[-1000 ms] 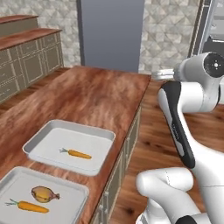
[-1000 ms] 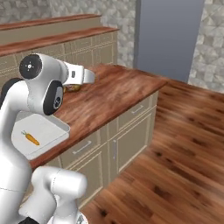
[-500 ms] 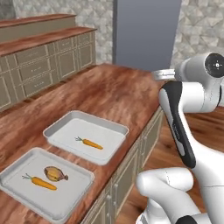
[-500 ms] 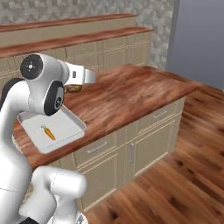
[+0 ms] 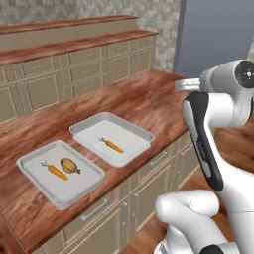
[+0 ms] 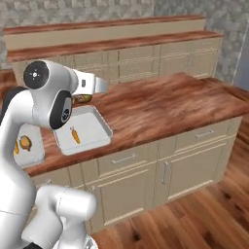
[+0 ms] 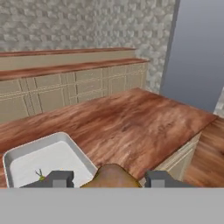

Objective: Place one carrot and one chicken drumstick in each tupperware on the nearby counter, to pack two identical lunches.

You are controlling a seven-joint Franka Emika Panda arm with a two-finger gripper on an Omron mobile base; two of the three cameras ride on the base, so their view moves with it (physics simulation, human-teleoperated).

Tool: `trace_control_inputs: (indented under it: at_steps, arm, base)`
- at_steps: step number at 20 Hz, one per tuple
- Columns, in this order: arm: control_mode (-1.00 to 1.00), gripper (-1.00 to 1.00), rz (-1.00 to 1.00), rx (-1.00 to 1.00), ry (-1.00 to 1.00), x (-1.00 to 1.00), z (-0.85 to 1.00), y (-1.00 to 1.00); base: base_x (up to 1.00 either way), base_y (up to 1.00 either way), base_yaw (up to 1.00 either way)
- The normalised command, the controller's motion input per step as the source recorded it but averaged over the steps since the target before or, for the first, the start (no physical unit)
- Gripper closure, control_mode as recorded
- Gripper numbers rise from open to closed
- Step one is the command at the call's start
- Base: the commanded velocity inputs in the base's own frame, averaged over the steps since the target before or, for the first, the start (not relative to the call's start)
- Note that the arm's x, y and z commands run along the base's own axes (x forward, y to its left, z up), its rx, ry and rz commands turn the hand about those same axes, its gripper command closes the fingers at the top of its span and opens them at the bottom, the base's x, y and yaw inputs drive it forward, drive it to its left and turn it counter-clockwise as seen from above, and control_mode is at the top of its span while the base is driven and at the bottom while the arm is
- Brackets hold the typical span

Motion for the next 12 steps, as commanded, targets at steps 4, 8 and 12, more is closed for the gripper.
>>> trace_control_inputs:
  at_steps: [4, 8, 12]
  arm:
    - [1.00, 1.00, 0.00, 0.00, 0.00, 0.00, 0.00, 0.00]
    - [1.00, 1.00, 0.00, 0.00, 0.00, 0.00, 0.00, 0.00]
    - [1.00, 1.00, 0.00, 0.00, 0.00, 0.00, 0.00, 0.00]
  base:
    - [0.00, -0.52, 0.47]
    - [0.14, -0.60, 0.47]
    - [0.38, -0.53, 0.46]
